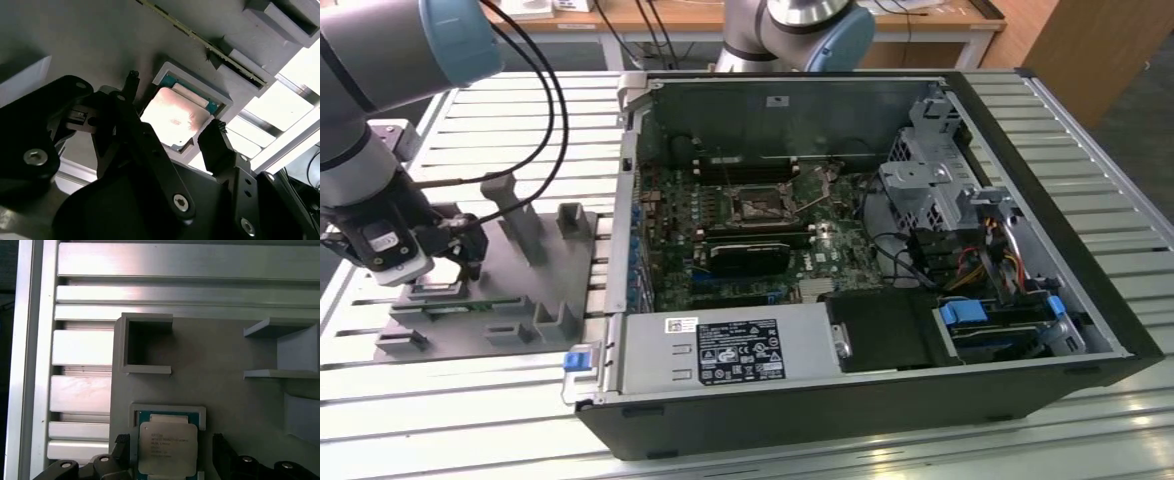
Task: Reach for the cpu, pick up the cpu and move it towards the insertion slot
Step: 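Pick up the cpu and move it towards the insertion slot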
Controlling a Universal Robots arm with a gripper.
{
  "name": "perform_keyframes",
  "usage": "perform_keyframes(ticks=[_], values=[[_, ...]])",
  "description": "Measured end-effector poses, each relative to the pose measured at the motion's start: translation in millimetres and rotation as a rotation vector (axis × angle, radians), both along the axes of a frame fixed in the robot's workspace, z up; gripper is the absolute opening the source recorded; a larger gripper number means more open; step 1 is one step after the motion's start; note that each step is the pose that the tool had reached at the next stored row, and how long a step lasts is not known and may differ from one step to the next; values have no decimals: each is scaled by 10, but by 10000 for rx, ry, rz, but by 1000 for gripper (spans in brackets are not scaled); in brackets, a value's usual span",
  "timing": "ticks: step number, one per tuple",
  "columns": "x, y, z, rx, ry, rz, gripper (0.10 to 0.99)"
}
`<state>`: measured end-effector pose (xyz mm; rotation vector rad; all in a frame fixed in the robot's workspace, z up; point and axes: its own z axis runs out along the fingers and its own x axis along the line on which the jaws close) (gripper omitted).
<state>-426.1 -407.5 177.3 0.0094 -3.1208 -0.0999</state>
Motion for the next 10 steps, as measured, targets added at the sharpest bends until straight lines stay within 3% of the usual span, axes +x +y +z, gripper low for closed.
perform_keyframes(ticks=[2,3,10], values=[[-4,2,-1,1,-9,0,741],[-4,2,-1,1,-10,0,671],[-19,7,20,-1,-12,-1,671]])
